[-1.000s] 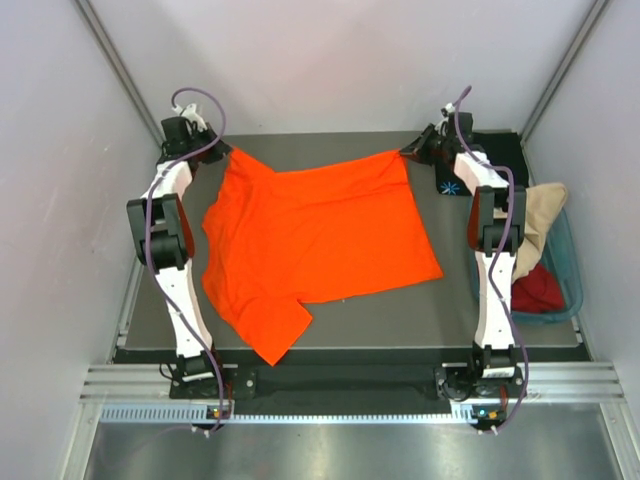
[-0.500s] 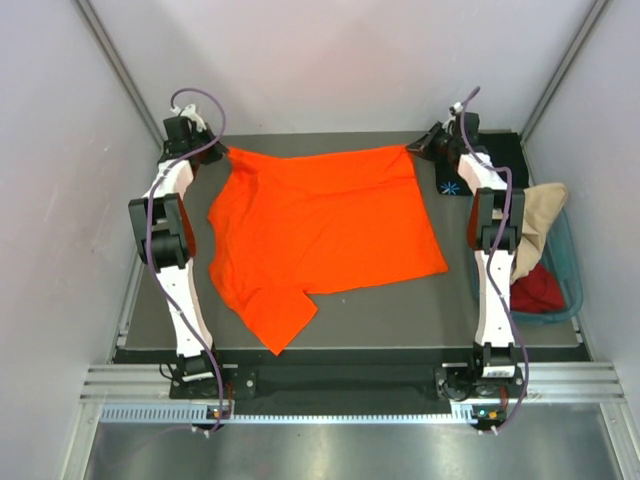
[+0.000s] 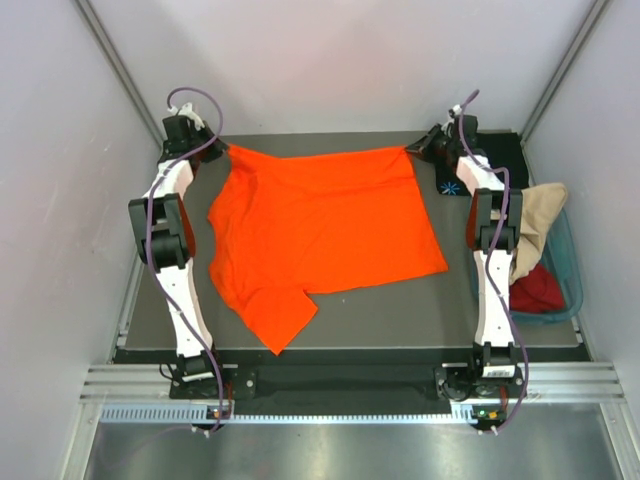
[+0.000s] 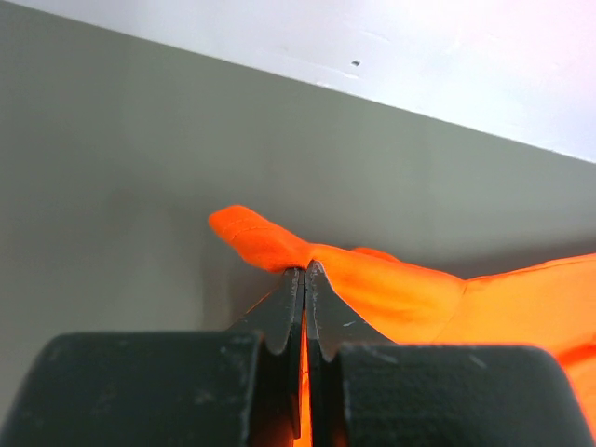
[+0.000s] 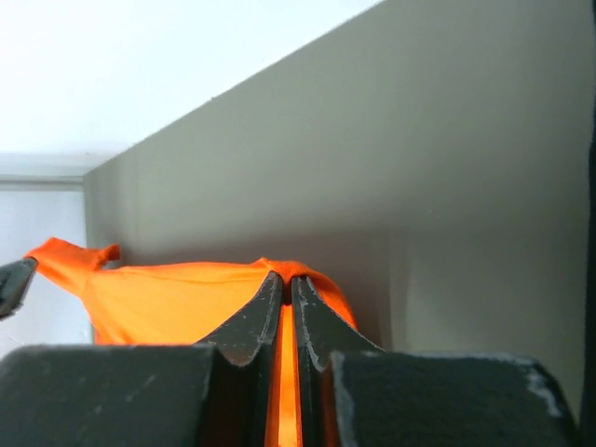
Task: Fold and stack the t-shirts
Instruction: Fold the tshirt
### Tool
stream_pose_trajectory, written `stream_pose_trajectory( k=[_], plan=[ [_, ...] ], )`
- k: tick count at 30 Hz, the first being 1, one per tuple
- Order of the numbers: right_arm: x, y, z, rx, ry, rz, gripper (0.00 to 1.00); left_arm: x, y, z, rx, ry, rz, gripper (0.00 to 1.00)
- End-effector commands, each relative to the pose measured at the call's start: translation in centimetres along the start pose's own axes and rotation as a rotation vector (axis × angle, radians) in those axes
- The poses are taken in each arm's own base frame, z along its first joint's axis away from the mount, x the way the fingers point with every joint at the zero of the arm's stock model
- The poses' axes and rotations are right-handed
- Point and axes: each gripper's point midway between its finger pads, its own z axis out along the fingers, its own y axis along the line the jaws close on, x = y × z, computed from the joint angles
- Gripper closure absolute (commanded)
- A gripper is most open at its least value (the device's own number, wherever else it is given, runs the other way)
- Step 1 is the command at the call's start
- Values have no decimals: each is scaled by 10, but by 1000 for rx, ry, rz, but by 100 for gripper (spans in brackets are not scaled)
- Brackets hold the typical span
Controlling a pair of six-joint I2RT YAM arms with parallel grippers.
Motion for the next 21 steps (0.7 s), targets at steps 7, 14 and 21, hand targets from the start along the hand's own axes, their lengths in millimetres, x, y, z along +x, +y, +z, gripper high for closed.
stream_pose_trajectory(
  k=[7, 14, 21],
  plan=[
    [-84, 73, -13, -196, -254, 79, 100, -49, -35, -14, 81, -134, 12, 100],
    [-72, 66, -10, -185, -207, 94, 100, -48, -41, -18, 94, -121, 10, 100],
    [-61, 59, -15, -142, -160, 66, 100, -51, -57, -26, 112, -120, 23, 100]
  ],
)
